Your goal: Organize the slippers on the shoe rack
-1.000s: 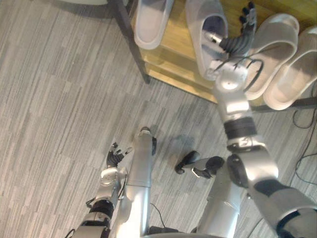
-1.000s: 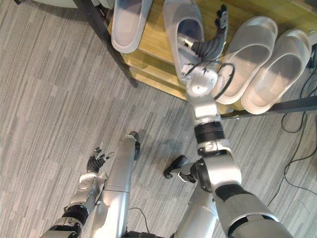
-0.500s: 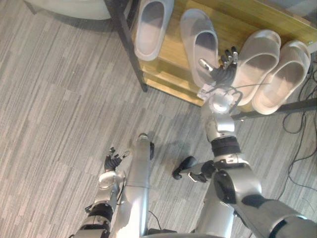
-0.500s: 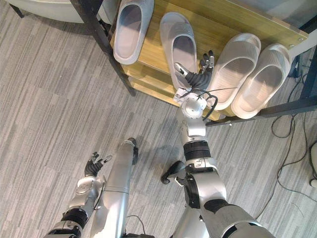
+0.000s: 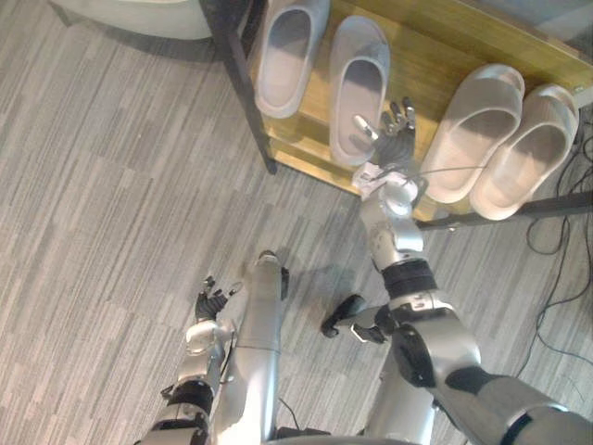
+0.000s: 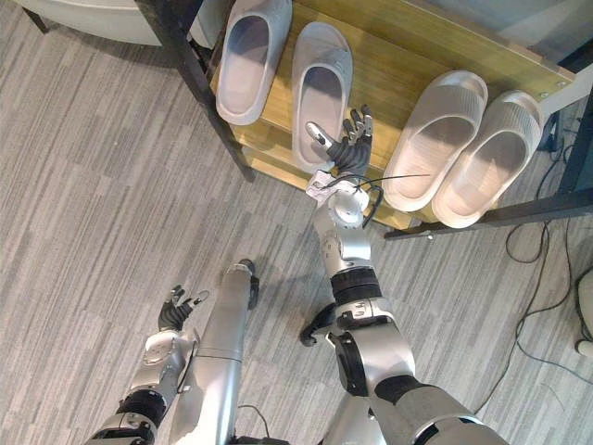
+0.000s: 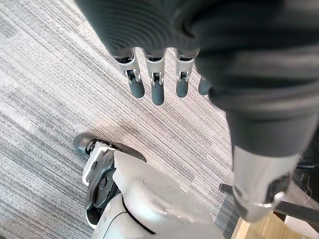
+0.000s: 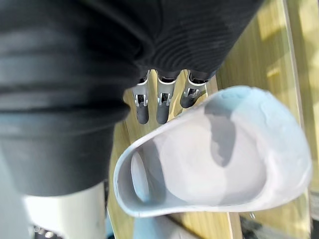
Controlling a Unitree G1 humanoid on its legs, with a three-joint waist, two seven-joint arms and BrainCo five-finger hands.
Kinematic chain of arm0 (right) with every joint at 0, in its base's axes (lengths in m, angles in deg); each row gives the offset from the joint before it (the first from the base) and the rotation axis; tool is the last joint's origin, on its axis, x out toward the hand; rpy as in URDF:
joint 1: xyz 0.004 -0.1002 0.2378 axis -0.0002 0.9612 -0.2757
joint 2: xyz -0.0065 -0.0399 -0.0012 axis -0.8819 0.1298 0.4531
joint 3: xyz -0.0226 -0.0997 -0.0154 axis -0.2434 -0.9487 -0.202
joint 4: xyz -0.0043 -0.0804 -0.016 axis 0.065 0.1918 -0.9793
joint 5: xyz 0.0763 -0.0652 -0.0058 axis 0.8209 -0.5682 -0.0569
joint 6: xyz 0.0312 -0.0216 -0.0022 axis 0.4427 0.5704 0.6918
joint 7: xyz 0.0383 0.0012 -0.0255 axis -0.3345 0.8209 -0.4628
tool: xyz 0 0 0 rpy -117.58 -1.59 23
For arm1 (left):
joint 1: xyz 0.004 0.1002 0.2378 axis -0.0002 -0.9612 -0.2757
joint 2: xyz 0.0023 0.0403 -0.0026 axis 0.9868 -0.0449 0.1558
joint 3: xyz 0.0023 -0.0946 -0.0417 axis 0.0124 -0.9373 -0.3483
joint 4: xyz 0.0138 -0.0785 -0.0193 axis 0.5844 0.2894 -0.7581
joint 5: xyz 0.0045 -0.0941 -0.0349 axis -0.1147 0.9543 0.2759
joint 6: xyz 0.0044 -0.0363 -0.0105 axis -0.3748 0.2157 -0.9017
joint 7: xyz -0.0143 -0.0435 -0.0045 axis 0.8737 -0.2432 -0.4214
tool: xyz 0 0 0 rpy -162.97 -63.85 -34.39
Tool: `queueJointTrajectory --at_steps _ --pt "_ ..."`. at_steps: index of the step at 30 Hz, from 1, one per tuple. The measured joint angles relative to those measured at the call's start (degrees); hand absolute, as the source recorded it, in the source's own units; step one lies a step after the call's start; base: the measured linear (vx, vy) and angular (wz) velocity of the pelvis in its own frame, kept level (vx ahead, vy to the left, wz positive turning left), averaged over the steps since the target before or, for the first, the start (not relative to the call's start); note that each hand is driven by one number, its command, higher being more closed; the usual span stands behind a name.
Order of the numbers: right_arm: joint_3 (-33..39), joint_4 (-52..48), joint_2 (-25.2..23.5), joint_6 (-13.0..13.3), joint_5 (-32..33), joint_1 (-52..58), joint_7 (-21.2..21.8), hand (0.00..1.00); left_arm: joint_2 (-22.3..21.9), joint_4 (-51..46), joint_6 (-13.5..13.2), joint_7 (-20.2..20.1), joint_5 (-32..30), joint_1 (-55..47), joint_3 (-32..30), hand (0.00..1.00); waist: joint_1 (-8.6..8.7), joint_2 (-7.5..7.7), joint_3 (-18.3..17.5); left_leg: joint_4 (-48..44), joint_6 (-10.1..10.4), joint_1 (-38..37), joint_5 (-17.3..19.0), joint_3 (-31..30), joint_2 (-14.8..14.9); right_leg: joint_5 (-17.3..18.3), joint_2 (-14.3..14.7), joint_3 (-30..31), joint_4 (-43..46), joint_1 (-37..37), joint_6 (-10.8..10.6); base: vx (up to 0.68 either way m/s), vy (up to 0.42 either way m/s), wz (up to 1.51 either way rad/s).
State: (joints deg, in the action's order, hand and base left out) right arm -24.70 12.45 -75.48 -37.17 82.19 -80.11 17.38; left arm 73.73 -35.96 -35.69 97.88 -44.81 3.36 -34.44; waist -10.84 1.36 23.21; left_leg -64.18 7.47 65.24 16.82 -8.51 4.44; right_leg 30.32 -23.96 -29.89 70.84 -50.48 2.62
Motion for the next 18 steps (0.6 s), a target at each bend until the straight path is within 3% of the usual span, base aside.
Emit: queueJointTrajectory --at_steps 6,18 --pt "0.1 2.0 -1.6 0.7 2.4 -3.2 -0.5 0.00 -0.8 0.0 0.0 0.0 -0.5 0.1 -0.1 0.00 -1.08 -0.11 -0.1 0.1 0.1 0.4 0.0 -0.6 -0.6 0.1 -0.2 -0.8 -0.1 0.3 -0.2 -0.02 0.027 0.07" --pt "0.0 7.0 3.1 0.5 2.8 -7.3 0.1 0.00 -1.4 0.5 -0.1 0.0 -0.9 0.4 -0.1 0.00 -1.76 -0.71 -0.4 0.2 0.3 0.6 -0.2 -1.2 -1.0 0.3 -0.3 -1.2 0.1 0.5 0.1 0.00 0.007 0.02"
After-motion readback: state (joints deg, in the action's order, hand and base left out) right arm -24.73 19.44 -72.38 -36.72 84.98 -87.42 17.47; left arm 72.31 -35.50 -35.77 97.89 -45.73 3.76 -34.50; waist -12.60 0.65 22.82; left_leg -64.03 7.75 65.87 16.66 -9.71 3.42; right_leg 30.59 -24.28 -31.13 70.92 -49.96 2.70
